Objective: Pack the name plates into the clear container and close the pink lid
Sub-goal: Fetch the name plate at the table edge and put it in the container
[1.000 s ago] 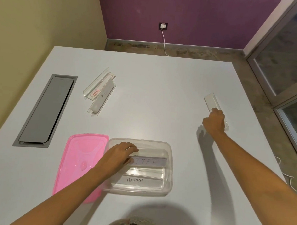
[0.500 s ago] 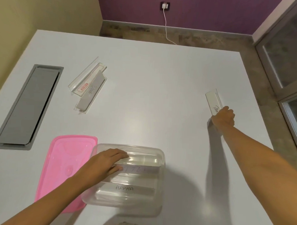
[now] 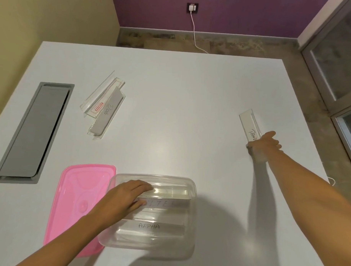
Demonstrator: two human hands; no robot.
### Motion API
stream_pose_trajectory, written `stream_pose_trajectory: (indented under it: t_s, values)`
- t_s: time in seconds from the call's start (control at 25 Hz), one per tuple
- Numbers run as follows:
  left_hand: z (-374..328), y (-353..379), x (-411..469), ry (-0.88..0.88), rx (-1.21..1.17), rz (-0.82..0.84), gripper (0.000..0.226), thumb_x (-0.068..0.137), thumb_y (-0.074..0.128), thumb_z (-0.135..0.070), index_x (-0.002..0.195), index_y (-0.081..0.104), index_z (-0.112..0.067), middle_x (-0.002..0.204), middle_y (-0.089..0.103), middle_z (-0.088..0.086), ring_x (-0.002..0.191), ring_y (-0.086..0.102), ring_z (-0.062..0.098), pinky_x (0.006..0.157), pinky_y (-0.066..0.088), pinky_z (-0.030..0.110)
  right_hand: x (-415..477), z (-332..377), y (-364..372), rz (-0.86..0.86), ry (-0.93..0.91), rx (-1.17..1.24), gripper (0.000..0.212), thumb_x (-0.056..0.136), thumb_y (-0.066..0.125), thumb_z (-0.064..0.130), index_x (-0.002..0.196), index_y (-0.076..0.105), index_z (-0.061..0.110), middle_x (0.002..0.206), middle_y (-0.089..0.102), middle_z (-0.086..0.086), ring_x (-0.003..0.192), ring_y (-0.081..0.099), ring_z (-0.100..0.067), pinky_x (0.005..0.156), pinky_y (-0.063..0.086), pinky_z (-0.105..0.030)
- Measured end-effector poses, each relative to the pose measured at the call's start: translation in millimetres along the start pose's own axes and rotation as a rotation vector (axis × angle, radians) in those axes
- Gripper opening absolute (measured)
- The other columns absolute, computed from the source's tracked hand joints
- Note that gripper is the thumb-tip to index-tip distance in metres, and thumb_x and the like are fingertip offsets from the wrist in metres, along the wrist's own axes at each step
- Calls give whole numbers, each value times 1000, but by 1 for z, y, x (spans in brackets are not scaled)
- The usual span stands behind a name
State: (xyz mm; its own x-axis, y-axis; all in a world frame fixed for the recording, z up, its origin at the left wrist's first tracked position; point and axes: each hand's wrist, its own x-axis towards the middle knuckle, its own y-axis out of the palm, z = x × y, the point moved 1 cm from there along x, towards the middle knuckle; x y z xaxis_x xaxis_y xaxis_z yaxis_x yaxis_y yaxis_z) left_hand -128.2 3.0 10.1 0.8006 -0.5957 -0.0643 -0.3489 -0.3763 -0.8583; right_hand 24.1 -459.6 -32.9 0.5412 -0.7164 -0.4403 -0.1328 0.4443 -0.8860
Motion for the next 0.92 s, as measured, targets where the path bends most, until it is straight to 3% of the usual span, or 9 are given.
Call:
stream_pose_trajectory:
  t_s: [0.08, 0.24, 0.44, 0.56, 0.68, 0.8, 0.92]
  values:
    - [-2, -1, 0, 3, 11, -13, 37, 87, 45, -43, 119, 55, -28, 117, 63, -12, 103, 57, 3, 86, 42, 16, -1, -5, 2, 20, 2, 46, 75, 65, 78, 20, 120, 27, 11, 118, 49, -19, 114, 44, -37, 96, 38, -44]
    - [-6, -1, -1, 17, 45, -35, 34, 85, 49, -36, 116, 58, -26, 114, 64, -11, 99, 58, 4, 84, 42, 13, -18, -11, 4, -131, -83, 142, 59, 75, 68, 4, 125, 37, 6, 128, 40, -21, 114, 47, -39, 100, 39, -47]
    - [-16, -3, -3, 38, 83, -43, 44, 74, 76, -19, 115, 60, -23, 112, 66, -8, 97, 64, 9, 80, 45, 14, -70, -11, 2, -236, -355, 293, 59, 82, 62, 4, 135, 36, 1, 133, 32, -18, 120, 38, -36, 100, 39, -47]
    - [-23, -5, -7, -7, 58, -58, 48, 82, 69, -22, 126, 52, -28, 123, 59, -11, 108, 58, 8, 82, 37, 8, -113, -12, 4, -185, -546, 430, 67, 85, 64, 10, 142, 31, 5, 128, 35, -15, 120, 37, -31, 99, 42, -44]
    - [-28, -12, -14, -80, -48, -130, 51, 89, 59, -30, 136, 39, -33, 134, 48, -15, 120, 46, 4, 90, 35, 12, -164, -12, 1, -109, -726, 495, 71, 84, 68, 9, 144, 30, 9, 124, 40, -10, 113, 45, -23, 99, 43, -34]
    - [-34, -26, -21, -171, -205, -197, 51, 89, 58, -33, 135, 38, -37, 133, 47, -21, 121, 42, -2, 97, 36, 18, -219, -18, 2, 8, -921, 425, 68, 83, 69, 10, 143, 36, 17, 120, 40, 2, 107, 48, -13, 94, 41, -26]
    - [-34, -37, -28, -280, -426, -285, 61, 83, 68, -27, 136, 39, -36, 127, 53, -19, 114, 49, -2, 95, 41, 21, -265, -28, 10, 108, -1092, 240, 69, 82, 69, 20, 143, 35, 26, 122, 41, 6, 110, 48, -14, 98, 41, -32]
